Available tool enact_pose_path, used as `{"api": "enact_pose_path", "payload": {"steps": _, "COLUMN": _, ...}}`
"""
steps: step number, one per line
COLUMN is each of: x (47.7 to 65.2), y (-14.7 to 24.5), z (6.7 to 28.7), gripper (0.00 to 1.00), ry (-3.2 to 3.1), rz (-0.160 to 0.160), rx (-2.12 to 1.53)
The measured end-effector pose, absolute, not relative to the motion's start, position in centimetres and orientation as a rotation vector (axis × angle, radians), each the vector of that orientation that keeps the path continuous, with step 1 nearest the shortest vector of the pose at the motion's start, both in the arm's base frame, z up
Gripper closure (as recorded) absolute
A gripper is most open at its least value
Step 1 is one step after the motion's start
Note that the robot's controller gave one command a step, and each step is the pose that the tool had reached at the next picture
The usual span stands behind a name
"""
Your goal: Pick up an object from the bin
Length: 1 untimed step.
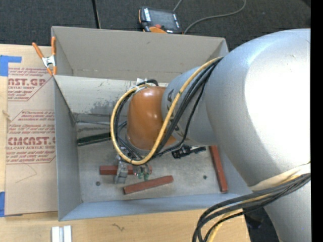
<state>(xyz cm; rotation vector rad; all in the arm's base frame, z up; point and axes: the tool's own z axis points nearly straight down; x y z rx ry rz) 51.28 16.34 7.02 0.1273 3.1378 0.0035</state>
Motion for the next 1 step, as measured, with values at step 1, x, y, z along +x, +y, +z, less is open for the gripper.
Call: {"api": "enact_pose_path", "payload": {"steps": 1, "x": 53.48, "y": 14.92, "z": 20.84, "gripper": 1.0, "ry": 3.132, "rz": 0.004, "rx": 0.056}}
